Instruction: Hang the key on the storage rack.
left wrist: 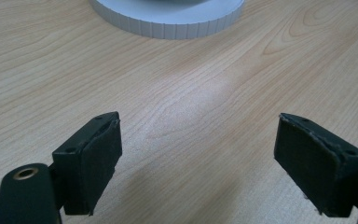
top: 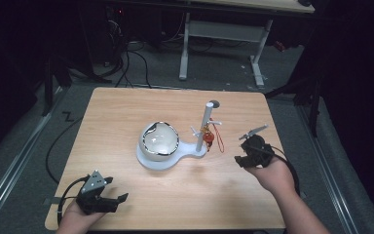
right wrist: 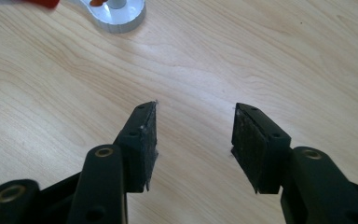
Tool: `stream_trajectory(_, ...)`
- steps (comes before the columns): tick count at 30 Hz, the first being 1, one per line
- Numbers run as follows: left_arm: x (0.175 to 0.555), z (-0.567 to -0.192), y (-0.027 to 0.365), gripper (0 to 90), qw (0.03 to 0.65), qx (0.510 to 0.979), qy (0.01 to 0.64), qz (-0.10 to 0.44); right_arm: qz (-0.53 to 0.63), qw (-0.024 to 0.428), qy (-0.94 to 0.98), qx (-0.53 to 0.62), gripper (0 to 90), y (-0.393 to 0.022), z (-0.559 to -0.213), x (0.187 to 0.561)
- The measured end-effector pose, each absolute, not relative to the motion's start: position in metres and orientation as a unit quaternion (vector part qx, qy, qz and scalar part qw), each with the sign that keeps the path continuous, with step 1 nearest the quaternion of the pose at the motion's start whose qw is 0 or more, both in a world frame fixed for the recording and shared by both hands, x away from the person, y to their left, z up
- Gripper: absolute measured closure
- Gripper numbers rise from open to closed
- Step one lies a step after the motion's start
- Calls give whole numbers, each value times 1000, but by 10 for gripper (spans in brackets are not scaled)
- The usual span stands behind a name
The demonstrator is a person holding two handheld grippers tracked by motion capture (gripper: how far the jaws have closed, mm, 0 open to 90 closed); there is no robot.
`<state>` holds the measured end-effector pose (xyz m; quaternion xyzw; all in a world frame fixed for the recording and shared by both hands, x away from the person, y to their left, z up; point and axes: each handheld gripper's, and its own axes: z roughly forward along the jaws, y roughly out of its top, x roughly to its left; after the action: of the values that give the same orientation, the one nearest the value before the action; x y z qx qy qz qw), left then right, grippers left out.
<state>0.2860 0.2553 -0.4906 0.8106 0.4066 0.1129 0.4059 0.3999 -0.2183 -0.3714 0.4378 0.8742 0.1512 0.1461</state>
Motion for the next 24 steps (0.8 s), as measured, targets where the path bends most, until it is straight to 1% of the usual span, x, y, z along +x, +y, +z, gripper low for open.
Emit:
stream_trajectory(2, 286, -491, 255, 158, 406, 811, 407, 113, 168, 157, 868, 440, 459, -221, -380, 388)
stream_trajectory(4, 286, -491, 255, 158, 406, 811, 406, 113, 193, 169, 859, 444, 454, -225, -390, 371)
stream_trajectory(7, 287, -491, 256, 158, 407, 810, 407, 112, 229, 168, 844, 455, 445, -232, -407, 350)
stream_trajectory(9, 287, -491, 255, 158, 408, 809, 407, 113, 241, 177, 836, 461, 434, -237, -417, 339)
stream_trajectory(11, 287, -490, 255, 158, 409, 809, 407, 113, 265, 202, 818, 469, 431, -244, -428, 325)
stream_trajectory(13, 287, -489, 255, 157, 412, 808, 404, 119, 287, 237, 800, 471, 435, -253, -443, 309)
stream_trajectory(15, 287, -487, 255, 157, 424, 802, 402, 125, 281, 210, 808, 474, 336, -255, -447, 310)
stream_trajectory(17, 286, -486, 255, 158, 432, 797, 403, 128, 300, 222, 805, 462, 319, -257, -447, 312)
stream_trajectory(18, 287, -486, 255, 158, 431, 797, 403, 128, 306, 221, 804, 460, 291, -257, -449, 314)
stream_trajectory(21, 287, -490, 254, 157, 422, 803, 403, 123, 323, 220, 798, 458, 290, -256, -450, 320)
stream_trajectory(24, 287, -492, 253, 158, 418, 805, 403, 122, 327, 235, 794, 456, 306, -256, -449, 321)
